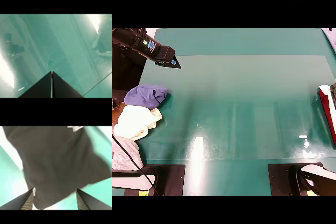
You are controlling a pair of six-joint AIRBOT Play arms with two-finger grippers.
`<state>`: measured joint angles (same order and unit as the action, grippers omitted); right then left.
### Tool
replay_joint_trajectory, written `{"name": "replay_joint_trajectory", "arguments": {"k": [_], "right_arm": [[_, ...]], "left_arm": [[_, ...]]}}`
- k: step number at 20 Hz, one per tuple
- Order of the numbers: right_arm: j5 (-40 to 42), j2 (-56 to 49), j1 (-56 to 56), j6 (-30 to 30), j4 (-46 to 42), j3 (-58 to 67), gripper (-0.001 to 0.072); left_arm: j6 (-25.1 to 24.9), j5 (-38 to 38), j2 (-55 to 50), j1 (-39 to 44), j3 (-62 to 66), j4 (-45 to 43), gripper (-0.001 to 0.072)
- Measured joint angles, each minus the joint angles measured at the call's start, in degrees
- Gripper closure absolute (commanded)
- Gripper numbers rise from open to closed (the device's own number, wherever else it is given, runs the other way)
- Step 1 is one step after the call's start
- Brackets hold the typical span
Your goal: Fold the shirts.
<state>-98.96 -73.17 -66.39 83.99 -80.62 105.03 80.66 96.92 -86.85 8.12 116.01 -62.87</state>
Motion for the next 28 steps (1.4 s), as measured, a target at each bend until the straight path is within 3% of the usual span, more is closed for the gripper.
{"name": "replay_joint_trajectory", "arguments": {"k": [4,8,13,14,16,22,28], "right_arm": [[-0.44,0.24,0.48,1.86,-2.51,6.05,0.0144],[0.52,0.33,5.60,3.06,6.69,9.35,0.0156],[0.24,0.33,21.33,3.56,17.38,10.45,0.0161],[0.22,0.33,25.05,3.56,18.12,10.51,0.0242],[0.24,0.33,32.94,3.58,19.41,10.62,0.0692],[1.68,0.33,52.39,3.72,20.52,10.67,0.0689],[4.68,0.33,61.96,3.58,20.90,10.67,0.0689]], "left_arm": [[-0.11,-0.24,0.00,0.02,0.00,0.20,0.0685],[-0.13,-0.44,0.00,0.02,0.00,0.44,0.0685],[-0.13,-1.20,0.00,0.00,0.02,0.50,0.0685],[-0.11,-1.40,0.00,0.00,0.00,0.52,0.0685],[-0.13,-1.73,0.00,0.00,0.00,0.52,0.0685],[-0.11,-2.36,0.00,0.02,0.00,0.44,0.0685],[-0.09,-5.09,0.00,0.00,0.00,0.39,0.0685]]}}
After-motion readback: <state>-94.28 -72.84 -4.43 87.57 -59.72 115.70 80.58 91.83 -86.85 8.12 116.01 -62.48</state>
